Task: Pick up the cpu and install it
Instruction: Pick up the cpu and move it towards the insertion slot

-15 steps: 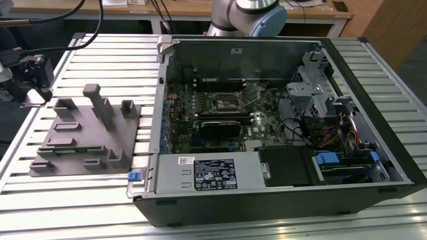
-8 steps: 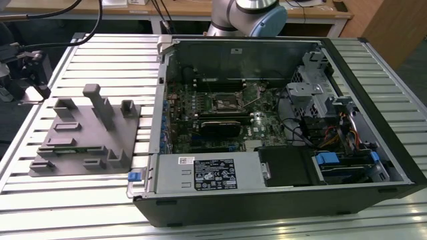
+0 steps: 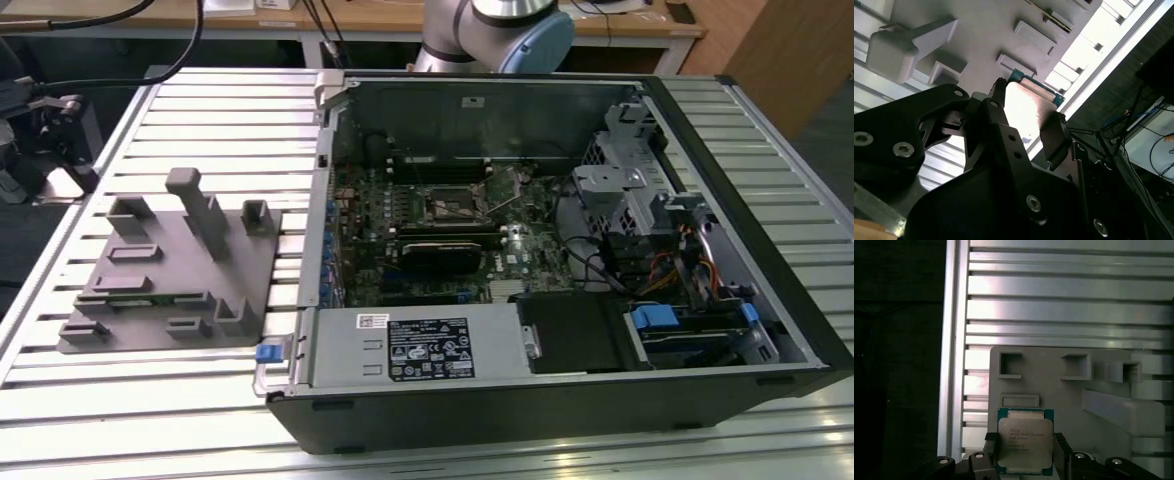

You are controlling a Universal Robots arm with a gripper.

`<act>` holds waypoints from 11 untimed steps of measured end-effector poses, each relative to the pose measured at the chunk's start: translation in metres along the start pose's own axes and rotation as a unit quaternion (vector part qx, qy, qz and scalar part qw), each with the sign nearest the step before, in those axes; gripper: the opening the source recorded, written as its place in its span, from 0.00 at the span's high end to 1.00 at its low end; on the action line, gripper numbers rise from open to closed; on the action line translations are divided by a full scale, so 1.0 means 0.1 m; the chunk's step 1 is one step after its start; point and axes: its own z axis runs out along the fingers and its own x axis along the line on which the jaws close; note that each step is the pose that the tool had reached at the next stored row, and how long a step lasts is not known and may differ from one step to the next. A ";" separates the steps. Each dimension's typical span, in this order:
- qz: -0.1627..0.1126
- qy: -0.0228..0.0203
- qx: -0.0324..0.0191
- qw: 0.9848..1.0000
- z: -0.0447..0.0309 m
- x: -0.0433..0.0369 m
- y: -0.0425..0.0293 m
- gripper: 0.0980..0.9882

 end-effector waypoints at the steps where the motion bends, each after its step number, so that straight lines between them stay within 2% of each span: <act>1: 0.000 0.000 0.000 1.000 -0.007 0.000 0.001 0.52; 11: 0.000 0.000 0.000 1.000 -0.096 0.000 0.021 0.52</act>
